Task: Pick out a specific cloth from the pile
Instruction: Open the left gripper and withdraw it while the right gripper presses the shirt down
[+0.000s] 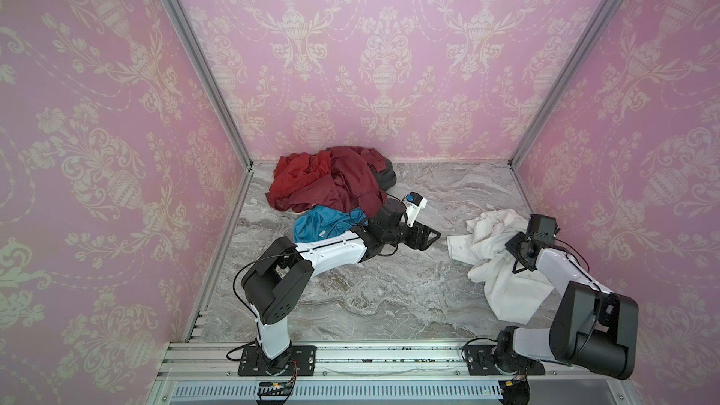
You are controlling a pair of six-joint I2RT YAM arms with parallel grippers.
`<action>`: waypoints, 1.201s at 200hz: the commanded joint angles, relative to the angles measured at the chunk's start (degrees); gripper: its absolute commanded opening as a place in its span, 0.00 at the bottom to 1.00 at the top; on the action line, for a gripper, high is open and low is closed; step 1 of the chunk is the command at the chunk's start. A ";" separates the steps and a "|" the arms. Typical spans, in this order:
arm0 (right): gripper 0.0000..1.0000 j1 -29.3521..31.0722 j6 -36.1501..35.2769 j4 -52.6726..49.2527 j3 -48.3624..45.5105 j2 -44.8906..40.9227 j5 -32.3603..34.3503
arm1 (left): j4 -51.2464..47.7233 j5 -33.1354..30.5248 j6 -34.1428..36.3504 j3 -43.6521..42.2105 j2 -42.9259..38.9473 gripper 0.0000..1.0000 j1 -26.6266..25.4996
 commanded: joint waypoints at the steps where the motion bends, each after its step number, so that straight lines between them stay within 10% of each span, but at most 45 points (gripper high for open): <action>1: 0.36 -1.96 -0.50 0.09 -0.69 1.03 0.21 | 0.60 -1.39 -0.76 -1.08 -2.33 0.75 0.60; 147: 0.99 -2.64 1.20 -8.05 4.90 -14.17 3.90 | -6.44 -5.35 -0.94 1.64 -3.25 0.92 1.94; 240: 1.00 -2.47 1.20 -18.20 12.11 -26.75 4.30 | -17.41 -13.73 -0.53 0.73 -9.67 0.99 1.92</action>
